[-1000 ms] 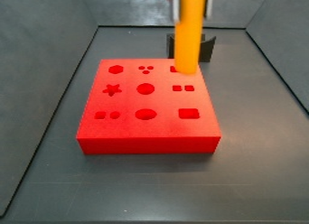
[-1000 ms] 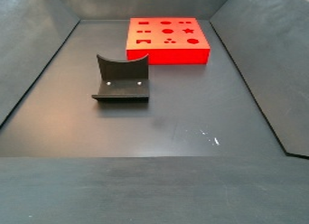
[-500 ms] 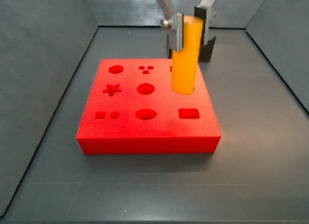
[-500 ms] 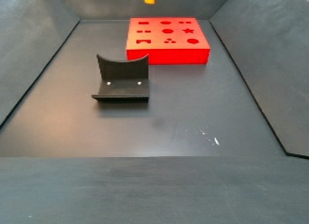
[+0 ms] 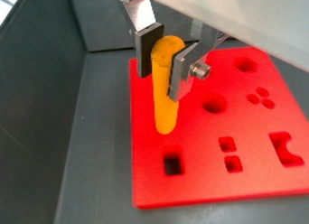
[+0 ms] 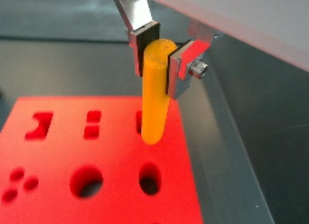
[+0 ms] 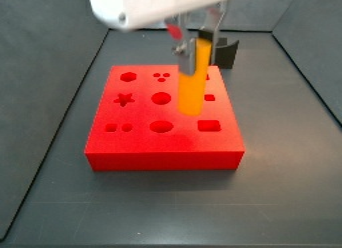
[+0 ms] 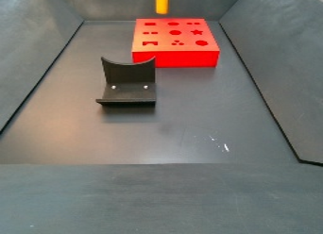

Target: Insert the oval object.

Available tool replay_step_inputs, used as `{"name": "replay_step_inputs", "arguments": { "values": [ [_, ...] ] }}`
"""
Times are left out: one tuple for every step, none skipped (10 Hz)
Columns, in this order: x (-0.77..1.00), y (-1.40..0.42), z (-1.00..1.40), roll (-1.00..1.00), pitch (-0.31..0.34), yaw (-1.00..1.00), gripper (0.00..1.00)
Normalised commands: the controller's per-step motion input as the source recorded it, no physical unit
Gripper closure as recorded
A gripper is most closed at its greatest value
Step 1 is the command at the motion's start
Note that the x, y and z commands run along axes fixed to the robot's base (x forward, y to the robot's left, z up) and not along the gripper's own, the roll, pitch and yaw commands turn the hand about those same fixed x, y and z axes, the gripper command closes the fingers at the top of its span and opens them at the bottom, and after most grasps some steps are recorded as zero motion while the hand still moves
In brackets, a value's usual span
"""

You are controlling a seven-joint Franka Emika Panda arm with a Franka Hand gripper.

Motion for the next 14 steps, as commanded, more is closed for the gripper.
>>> {"name": "replay_step_inputs", "arguments": {
  "values": [
    [-0.3, 0.0, -0.26, 0.18, 0.041, 0.71, 1.0],
    [-0.57, 0.0, -0.13, 0.14, 0.0, 0.51, 1.0],
    [-0.45, 0.03, -0.13, 0.07, 0.0, 0.16, 1.0],
    [-0.51, 0.0, -0.06, 0.0, -0.003, 0.12, 1.0],
    [-0.09, 0.0, 0.0, -0.06, -0.069, 0.0, 1.0],
    [0.0, 0.0, 0.0, -0.01, -0.009, 0.0, 1.0],
    [0.18, 0.0, -0.23, -0.01, -0.034, 0.31, 1.0],
    [0.2, 0.0, -0.25, -0.09, -0.074, 0.53, 1.0],
    [0.01, 0.0, -0.12, -0.04, -0.097, 0.58, 1.0],
    [0.01, -0.05, -0.02, -0.04, -0.099, 0.49, 1.0],
    [0.0, 0.0, 0.0, 0.0, -0.043, 0.25, 1.0],
    [-0.07, 0.0, -0.01, 0.0, -0.03, 0.21, 1.0],
    [0.0, 0.01, -0.1, 0.0, -0.057, 0.38, 1.0],
    [0.0, 0.05, -0.1, 0.0, -0.067, 0.47, 1.0]
  ]
}}
